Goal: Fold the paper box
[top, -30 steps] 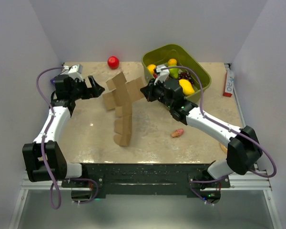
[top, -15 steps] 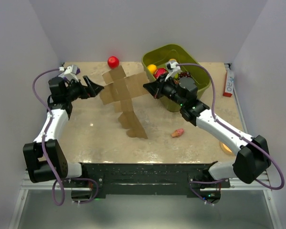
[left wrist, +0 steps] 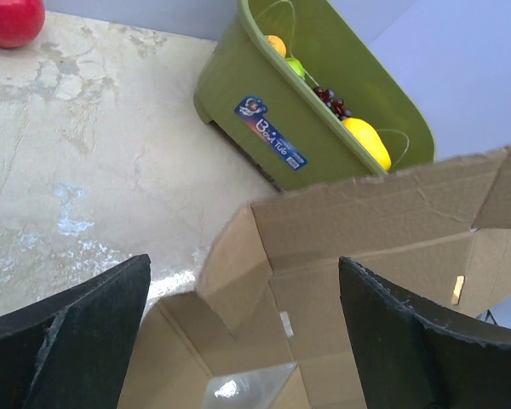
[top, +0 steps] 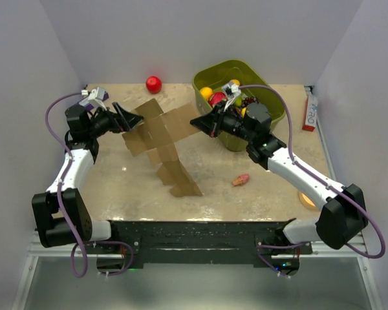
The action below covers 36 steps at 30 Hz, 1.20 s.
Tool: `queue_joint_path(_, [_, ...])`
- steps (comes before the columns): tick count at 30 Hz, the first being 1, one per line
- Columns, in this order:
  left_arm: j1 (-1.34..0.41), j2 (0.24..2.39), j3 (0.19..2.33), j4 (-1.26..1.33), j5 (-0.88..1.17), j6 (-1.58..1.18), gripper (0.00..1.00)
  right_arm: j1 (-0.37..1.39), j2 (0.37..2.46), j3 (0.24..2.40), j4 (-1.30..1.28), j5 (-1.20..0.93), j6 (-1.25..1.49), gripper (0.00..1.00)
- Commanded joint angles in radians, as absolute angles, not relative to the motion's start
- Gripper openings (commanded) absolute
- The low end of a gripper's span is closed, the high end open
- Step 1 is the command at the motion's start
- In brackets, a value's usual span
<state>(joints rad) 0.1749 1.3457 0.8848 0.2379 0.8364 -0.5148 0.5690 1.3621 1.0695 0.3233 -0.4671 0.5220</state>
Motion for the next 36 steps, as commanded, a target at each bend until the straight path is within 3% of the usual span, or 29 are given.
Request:
queue_joint_path(1, [0.184,1.319,0.871,0.311,0.882,-0.555,0.93,0.566,1.313,1.077,0.387,-0.537,0.555,0.00])
queue_joint_path(5, [0.186,1.313,0.848,0.368,0.908,-0.589,0.78,0.563,1.315,1.077,0.377,-0.532,0.554,0.00])
queue_joint_path(10, [0.186,1.307,0.842,0.371,0.911,-0.588,0.52,0.560,1.319,1.074,0.368,-0.520,0.551,0.00])
queue_joint_path(11, [0.186,1.308,0.844,0.371,0.910,-0.589,0.43,0.560,1.319,1.074,0.365,-0.519,0.549,0.00])
queue_joint_path(13, [0.186,1.307,0.841,0.376,0.910,-0.589,0.33,0.560,1.322,1.072,0.357,-0.506,0.543,0.00])
queue_joint_path(14, [0.186,1.305,0.839,0.377,0.911,-0.588,0.21,0.560,1.327,1.074,0.351,-0.499,0.542,0.00])
queue_joint_path(17, [0.184,1.305,0.831,0.382,0.905,-0.583,0.00,0.560,1.345,1.084,0.312,-0.454,0.532,0.00])
queue_joint_path(18, [0.183,1.304,0.828,0.382,0.900,-0.575,0.00,0.558,1.351,1.089,0.281,-0.439,0.534,0.00])
queue_joint_path(20, [0.176,1.296,0.825,0.362,0.873,-0.552,0.00,0.554,1.362,1.109,0.236,-0.370,0.551,0.16])
queue_joint_path(21, [0.172,1.283,0.828,0.347,0.853,-0.513,0.00,0.549,1.371,1.114,0.183,-0.338,0.558,0.27])
queue_joint_path(22, [0.161,1.273,0.837,0.303,0.798,-0.487,0.00,0.549,1.374,1.120,0.157,-0.310,0.566,0.50])
queue_joint_path(25, [0.071,1.247,0.877,0.174,0.630,-0.336,0.00,0.548,1.364,1.118,0.115,-0.229,0.618,0.78])
queue_joint_path(28, [-0.040,1.227,0.878,0.124,0.465,-0.239,0.00,0.548,1.339,1.045,0.202,-0.233,0.733,0.86])
queue_joint_path(36, [-0.213,1.207,0.818,0.164,0.230,-0.141,0.00,0.636,1.377,0.874,0.580,-0.291,1.087,0.90])
